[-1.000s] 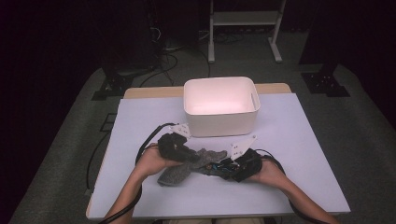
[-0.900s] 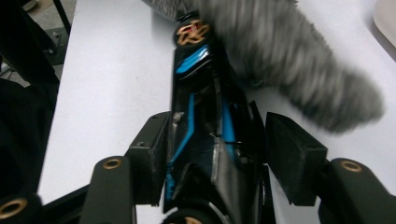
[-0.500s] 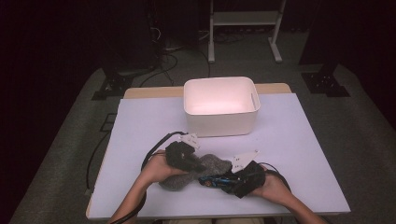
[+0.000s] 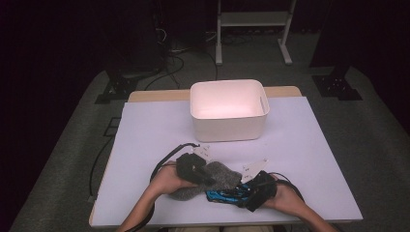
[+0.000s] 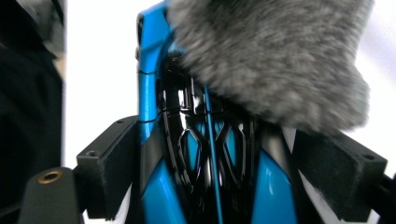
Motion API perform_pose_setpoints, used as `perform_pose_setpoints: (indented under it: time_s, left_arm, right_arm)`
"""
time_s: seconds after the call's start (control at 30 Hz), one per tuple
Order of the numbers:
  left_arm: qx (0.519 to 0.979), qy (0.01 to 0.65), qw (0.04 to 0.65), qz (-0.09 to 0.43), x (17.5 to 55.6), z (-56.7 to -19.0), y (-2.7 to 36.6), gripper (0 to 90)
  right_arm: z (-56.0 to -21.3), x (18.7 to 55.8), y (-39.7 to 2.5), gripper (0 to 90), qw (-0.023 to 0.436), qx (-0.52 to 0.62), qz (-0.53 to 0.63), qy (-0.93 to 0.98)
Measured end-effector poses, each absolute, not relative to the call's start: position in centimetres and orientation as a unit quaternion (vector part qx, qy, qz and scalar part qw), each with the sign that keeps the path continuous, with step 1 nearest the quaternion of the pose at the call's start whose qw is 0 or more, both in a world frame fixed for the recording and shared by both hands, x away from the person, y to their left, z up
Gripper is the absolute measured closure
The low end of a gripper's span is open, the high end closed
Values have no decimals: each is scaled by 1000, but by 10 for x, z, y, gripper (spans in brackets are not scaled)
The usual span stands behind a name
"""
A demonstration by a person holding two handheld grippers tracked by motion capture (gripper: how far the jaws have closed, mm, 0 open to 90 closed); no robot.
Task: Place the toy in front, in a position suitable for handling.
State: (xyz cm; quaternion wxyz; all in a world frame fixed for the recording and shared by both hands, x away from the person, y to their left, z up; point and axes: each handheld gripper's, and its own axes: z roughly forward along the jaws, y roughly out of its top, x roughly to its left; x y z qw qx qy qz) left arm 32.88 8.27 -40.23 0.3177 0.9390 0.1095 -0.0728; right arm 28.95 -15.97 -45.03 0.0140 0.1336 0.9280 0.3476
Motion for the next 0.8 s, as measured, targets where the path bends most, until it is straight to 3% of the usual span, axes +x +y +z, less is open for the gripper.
perform_pose_setpoints:
  time_s: [0.2,0.33,0.6,0.8]
  left_arm:
    - [941,101,311,-85,325,-410,78,811]
    - [941,101,311,-89,323,-415,76,812]
    - [941,108,311,-81,329,-407,81,811]
    - [943,83,310,-88,328,-407,58,813]
  right_arm:
    - [-453,286,-174,149,11,137,341,930]
    - [-452,284,-171,223,31,107,335,936]
    - [-448,302,-163,223,30,61,318,946]
    - [-453,305,-160,217,18,74,349,934]
